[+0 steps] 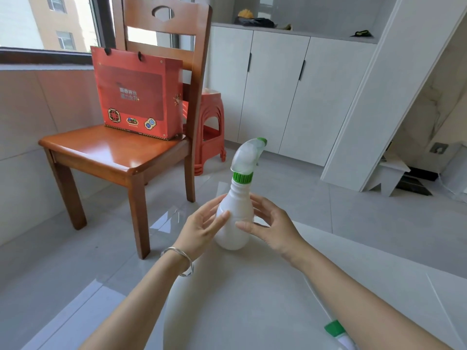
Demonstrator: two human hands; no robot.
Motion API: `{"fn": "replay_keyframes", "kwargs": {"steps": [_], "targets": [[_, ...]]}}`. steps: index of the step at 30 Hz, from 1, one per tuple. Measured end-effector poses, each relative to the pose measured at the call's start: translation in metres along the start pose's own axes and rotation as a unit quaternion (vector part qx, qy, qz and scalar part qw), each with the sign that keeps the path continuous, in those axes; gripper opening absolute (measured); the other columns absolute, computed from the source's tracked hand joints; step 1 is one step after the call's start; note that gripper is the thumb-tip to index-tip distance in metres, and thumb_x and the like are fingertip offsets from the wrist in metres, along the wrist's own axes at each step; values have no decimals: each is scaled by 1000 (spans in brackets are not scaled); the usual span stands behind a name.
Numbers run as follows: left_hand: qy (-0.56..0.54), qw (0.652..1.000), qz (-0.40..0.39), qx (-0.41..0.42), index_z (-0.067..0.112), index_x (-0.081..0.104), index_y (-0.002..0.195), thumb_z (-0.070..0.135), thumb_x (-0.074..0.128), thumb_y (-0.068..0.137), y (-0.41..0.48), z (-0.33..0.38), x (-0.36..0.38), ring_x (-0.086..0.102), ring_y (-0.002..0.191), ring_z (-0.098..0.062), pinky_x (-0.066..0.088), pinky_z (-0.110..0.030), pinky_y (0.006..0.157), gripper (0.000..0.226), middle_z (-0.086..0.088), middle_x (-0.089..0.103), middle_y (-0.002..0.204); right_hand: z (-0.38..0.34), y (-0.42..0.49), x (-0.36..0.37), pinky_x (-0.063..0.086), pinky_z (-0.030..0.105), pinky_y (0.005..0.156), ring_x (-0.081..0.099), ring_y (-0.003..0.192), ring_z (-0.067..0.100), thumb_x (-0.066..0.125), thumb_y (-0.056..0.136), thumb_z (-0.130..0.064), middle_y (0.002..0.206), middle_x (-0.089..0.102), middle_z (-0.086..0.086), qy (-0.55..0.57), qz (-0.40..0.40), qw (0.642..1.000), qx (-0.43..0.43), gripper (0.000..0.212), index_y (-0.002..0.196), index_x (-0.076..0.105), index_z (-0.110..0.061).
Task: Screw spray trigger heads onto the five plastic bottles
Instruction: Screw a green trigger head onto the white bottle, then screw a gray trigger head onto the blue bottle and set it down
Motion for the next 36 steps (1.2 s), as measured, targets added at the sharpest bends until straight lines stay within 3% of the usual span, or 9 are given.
{"fn": "replay_keyframes", "kwargs": {"steps": [6, 10, 13, 18, 20, 24, 29, 32, 36], "targets": [[18, 1000, 11, -22, 42, 51, 126, 43, 57, 81, -6, 0, 2, 60, 110, 3, 47, -10, 86, 46, 21, 69, 111, 0, -4, 3, 45, 5, 82, 52, 118, -5, 78, 75, -17, 127, 61, -13, 19, 11, 1000, 4, 61, 130, 52, -28], [15, 998, 45, -30, 26, 38, 142, 45, 57, 79, -15, -2, -3, 48, 127, -9, 38, -31, 108, 68, 0, 49, 142, -7, -12, -1, 41, 22, 100, 47, 124, -2, 78, 75, -22, 133, 53, -17, 5, 24, 1000, 12, 68, 135, 46, -32], [35, 995, 88, -43, 28, 33, 144, 53, 57, 71, -33, 3, -9, 47, 126, -11, 38, -25, 97, 81, 0, 40, 148, -16, -26, -14, 37, 22, 98, 46, 124, 2, 78, 74, -25, 136, 46, -15, 9, 51, 998, 25, 73, 137, 42, -32], [82, 988, 130, -27, 29, 28, 144, 53, 59, 72, -71, 23, -3, 52, 112, -11, 43, -13, 74, 82, 4, 45, 139, -46, -66, -43, 37, 24, 100, 47, 123, 6, 75, 78, -22, 135, 48, -11, 1, 73, 997, 17, 64, 134, 46, -27], [95, 986, 139, -18, 26, 28, 144, 44, 62, 78, -85, 35, 3, 53, 110, -14, 45, -18, 78, 76, 2, 47, 137, -59, -88, -57, 37, 24, 102, 47, 122, 4, 74, 79, -23, 133, 49, -14, -11, 79, 997, 10, 59, 130, 47, -32], [113, 988, 107, -2, 25, 34, 141, 34, 65, 83, -109, 65, 37, 53, 112, -19, 48, -36, 93, 67, -1, 49, 134, -83, -138, -89, 37, 21, 101, 47, 119, -5, 74, 78, -29, 130, 50, -19, -40, 95, 995, -1, 57, 127, 48, -36], [117, 992, 53, 15, 28, 40, 135, 50, 63, 71, -132, 105, 100, 54, 113, -18, 49, -41, 96, 72, 1, 52, 131, -105, -207, -138, 35, 18, 100, 45, 121, -7, 74, 76, -33, 127, 50, -25, -70, 134, 988, -13, 51, 120, 50, -44], [114, 993, 16, 16, 28, 37, 136, 56, 61, 66, -139, 116, 143, 53, 112, -17, 48, -37, 96, 79, 1, 51, 133, -110, -247, -167, 33, 21, 104, 45, 123, -2, 74, 78, -28, 130, 51, -17, -100, 156, 983, -12, 49, 116, 50, -46], [122, 992, -23, 24, 28, 36, 136, 45, 67, 77, -144, 118, 204, 51, 114, -16, 42, -29, 92, 69, 1, 49, 136, -110, -299, -212, 33, 23, 106, 47, 124, 2, 74, 79, -23, 129, 54, -12, -130, 227, 965, -17, 47, 118, 53, -39]]}}
Point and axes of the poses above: each hand's wrist, its own y-axis towards the middle knuckle, its own x-axis out of the palm, z = x × y, the point moved 8 cm from there along y, towards the middle knuckle
